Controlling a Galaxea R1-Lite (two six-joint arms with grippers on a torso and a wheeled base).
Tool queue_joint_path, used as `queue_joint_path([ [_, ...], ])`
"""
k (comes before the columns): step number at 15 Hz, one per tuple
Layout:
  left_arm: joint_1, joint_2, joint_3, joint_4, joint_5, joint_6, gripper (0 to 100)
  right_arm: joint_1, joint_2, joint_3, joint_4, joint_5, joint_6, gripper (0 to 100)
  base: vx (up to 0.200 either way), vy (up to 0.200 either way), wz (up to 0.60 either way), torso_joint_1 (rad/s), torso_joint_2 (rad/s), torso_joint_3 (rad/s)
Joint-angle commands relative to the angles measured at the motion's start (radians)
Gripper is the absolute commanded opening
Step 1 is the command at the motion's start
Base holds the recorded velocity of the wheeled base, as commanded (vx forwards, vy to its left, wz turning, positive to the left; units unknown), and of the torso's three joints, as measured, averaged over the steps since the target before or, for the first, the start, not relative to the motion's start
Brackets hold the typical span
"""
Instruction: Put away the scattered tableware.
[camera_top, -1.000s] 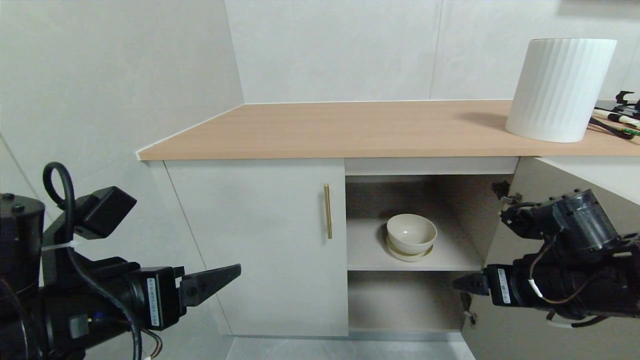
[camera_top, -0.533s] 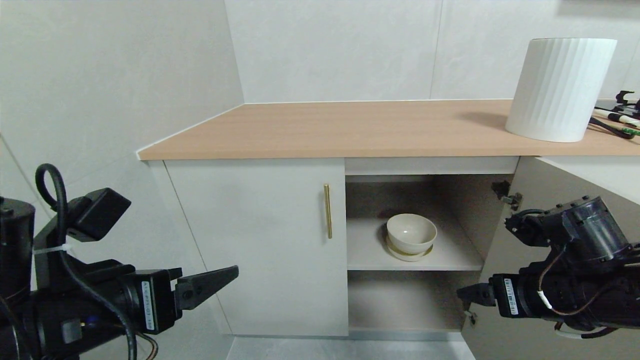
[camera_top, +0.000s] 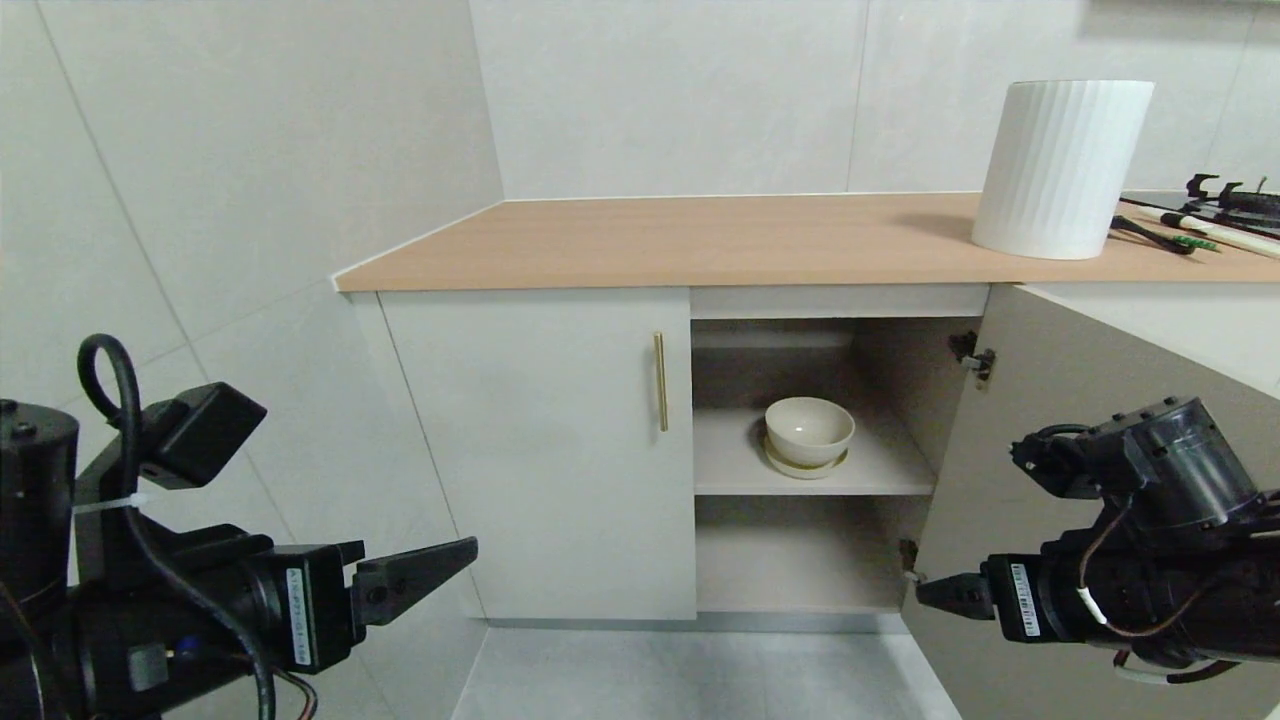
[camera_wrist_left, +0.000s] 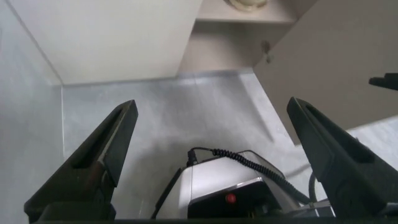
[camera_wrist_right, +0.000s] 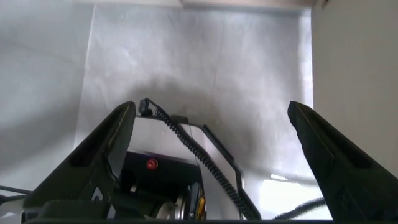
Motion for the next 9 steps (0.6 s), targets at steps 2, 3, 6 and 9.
queue_joint_path([
  [2, 0.000, 0.003, 0.000, 0.001, 0.000, 0.000, 100, 0.002, 0.001, -0.002, 0.008, 0.000, 0.000, 100, -0.200, 0.000, 0.00, 0.002, 0.01, 0.000],
  [3, 0.000, 0.003, 0.000, 0.001, 0.000, 0.000, 100, 0.002, 0.001, -0.002, 0.008, 0.000, 0.000, 100, -0.200, 0.000, 0.00, -0.002, 0.00, 0.002],
  [6, 0.000, 0.003, 0.006, -0.001, 0.002, 0.000, 100, 0.004, -0.012, 0.000, 0.008, -0.002, 0.000, 100, -0.133, 0.000, 0.00, 0.002, 0.00, 0.003],
  [9, 0.000, 0.001, 0.011, -0.001, 0.002, 0.000, 100, 0.010, -0.085, -0.003, 0.045, 0.000, 0.000, 100, 0.000, 0.000, 0.00, 0.000, 0.00, 0.000],
])
